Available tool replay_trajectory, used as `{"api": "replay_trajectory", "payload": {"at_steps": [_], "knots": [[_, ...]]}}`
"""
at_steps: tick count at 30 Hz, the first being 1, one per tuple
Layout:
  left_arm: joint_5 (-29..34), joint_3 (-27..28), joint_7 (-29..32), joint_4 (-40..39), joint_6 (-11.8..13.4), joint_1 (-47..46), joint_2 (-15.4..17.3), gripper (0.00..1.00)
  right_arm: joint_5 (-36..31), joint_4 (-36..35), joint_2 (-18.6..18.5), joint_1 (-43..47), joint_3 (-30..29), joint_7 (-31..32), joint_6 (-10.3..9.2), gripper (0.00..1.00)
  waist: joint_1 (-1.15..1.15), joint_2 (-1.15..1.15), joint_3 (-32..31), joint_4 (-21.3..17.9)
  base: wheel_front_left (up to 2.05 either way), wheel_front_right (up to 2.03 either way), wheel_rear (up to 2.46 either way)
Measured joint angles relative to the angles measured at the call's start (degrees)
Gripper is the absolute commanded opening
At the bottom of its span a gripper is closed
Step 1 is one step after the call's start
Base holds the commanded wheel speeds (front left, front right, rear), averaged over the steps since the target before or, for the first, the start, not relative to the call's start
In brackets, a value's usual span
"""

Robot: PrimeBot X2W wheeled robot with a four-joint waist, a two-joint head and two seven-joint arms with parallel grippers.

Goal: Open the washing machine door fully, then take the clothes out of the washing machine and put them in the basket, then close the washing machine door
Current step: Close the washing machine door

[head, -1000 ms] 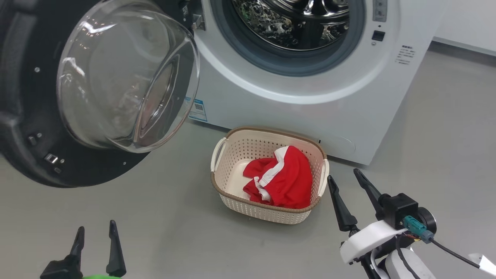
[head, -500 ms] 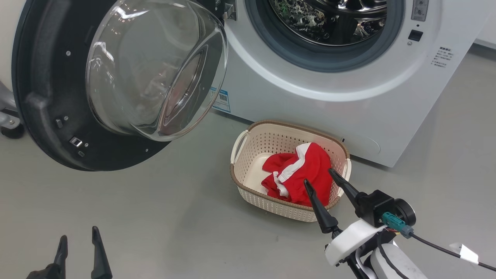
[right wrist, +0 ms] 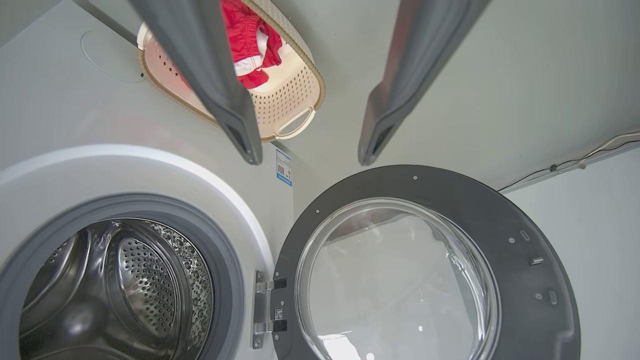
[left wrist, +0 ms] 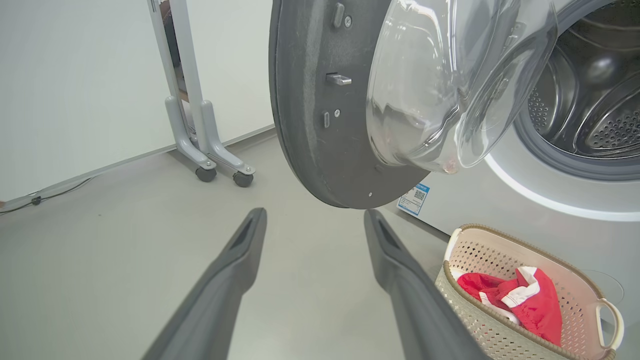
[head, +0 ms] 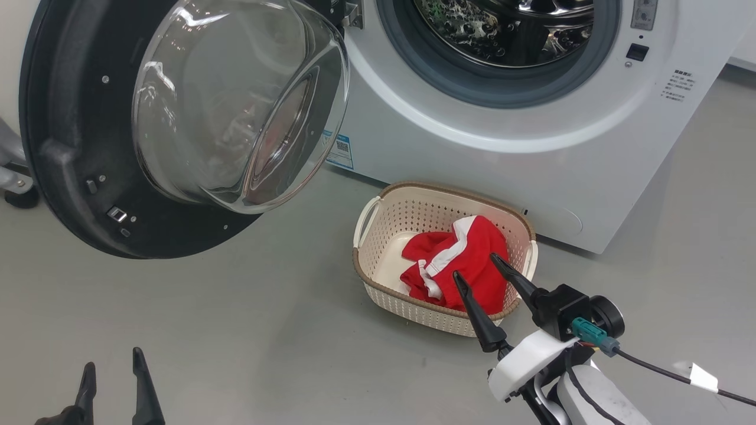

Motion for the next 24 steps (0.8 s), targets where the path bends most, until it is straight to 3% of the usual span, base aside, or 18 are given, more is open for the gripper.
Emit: {"api": "replay_trajectory", "payload": {"at_steps": [6, 7, 8, 16, 24], "knots": [[-0.13, 0.02, 0.00, -0.02, 0.01, 0.03, 0.00, 1.00, 0.22, 0.47, -0.01, -0.29, 0.05, 0.00, 0.01, 1.00, 0.00, 0.00, 0.01, -0.05, 0.00, 0.00, 0.00], [-0.41, -0.01, 0.00, -0.08, 0.18, 0.03, 0.00, 0.40, 0.34, 0.54, -0.01, -0.31, 0.05, 0.00, 0.01, 1.00, 0.00, 0.00, 0.00, -0.06, 0.00, 0.00, 0.00], [-0.45, -0.04, 0.00, -0.21, 0.19, 0.03, 0.00, 0.00, 0.40, 0.53, -0.02, -0.35, 0.11, 0.00, 0.01, 1.00, 0.00, 0.00, -0.01, -0.07, 0.00, 0.00, 0.00], [-7.32, -0.24, 0.00, -1.53, 0.11, 0.03, 0.00, 0.00, 0.44, 0.51, -0.04, -0.98, 0.31, 0.00, 0.02, 1.00, 0.00, 0.00, -0.08, -0.09, 0.00, 0.00, 0.00], [-25.36, 0.78, 0.00, -1.44, -3.43, 0.01, -0.03, 0.00, 0.54, 0.55, -0.04, -0.98, 0.26, 0.00, 0.18, 1.00, 0.00, 0.00, -0.12, -0.06, 0.00, 0.00, 0.00]]}}
